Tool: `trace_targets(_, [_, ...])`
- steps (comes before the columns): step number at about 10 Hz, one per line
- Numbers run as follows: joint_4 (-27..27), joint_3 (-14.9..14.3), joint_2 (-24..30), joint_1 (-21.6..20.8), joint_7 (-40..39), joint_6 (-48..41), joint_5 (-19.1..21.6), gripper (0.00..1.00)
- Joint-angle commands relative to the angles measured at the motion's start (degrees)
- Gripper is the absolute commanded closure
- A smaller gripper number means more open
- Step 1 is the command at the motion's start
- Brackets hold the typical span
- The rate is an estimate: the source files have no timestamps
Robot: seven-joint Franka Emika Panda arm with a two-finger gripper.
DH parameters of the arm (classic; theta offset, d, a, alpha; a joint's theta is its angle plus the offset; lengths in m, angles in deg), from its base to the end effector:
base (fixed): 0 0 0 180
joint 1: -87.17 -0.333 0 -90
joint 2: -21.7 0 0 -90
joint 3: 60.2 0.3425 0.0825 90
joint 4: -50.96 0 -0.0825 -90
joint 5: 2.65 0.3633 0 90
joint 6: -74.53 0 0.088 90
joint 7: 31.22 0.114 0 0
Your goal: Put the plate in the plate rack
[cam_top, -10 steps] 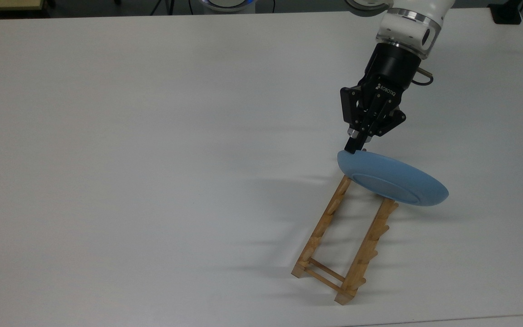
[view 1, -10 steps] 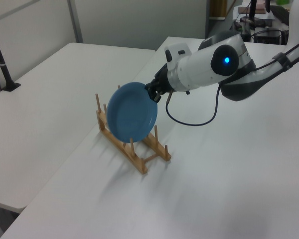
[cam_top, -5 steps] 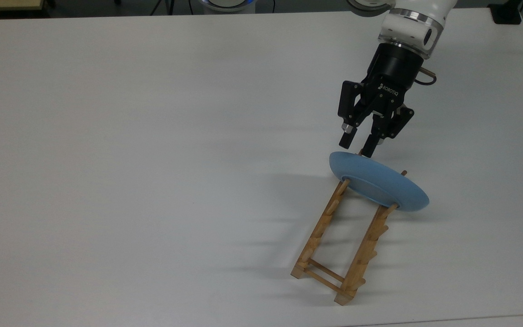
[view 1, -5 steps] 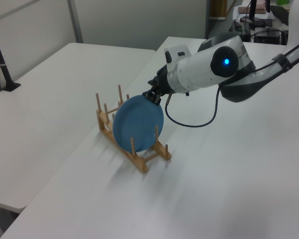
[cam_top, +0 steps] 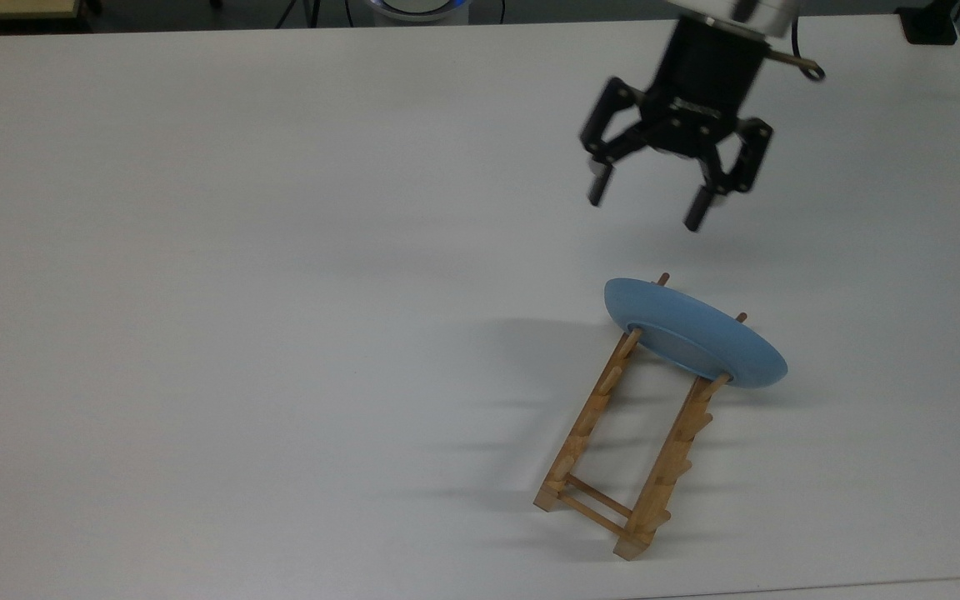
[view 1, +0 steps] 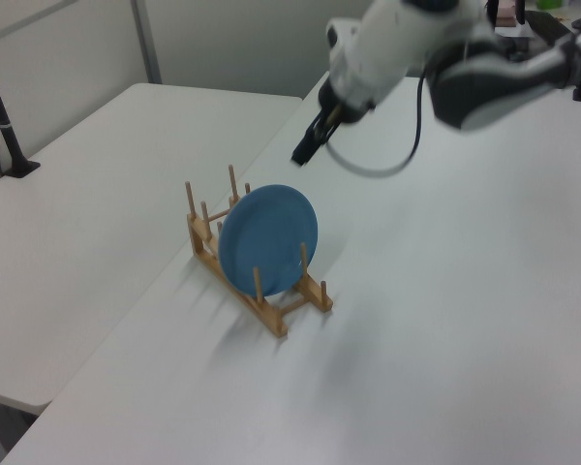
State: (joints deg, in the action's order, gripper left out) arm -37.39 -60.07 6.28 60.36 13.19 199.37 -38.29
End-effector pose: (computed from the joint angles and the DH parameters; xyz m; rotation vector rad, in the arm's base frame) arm 0.6071 0.2800 0.5680 2.7518 -0.0517 0.8856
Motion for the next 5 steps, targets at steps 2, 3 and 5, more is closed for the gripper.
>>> trace_targets(2, [-1.7, -0.2, 10.6, 11.7, -25.5, -18.3, 26.2, 0.0])
trace_targets(3, [-1.8, -0.2, 12.7, 16.0, -34.1, -24.2, 31.3, 0.0])
trace_targets(5, [-2.1, 0.2, 15.8, 22.5, -45.5, -32.3, 34.9, 0.0])
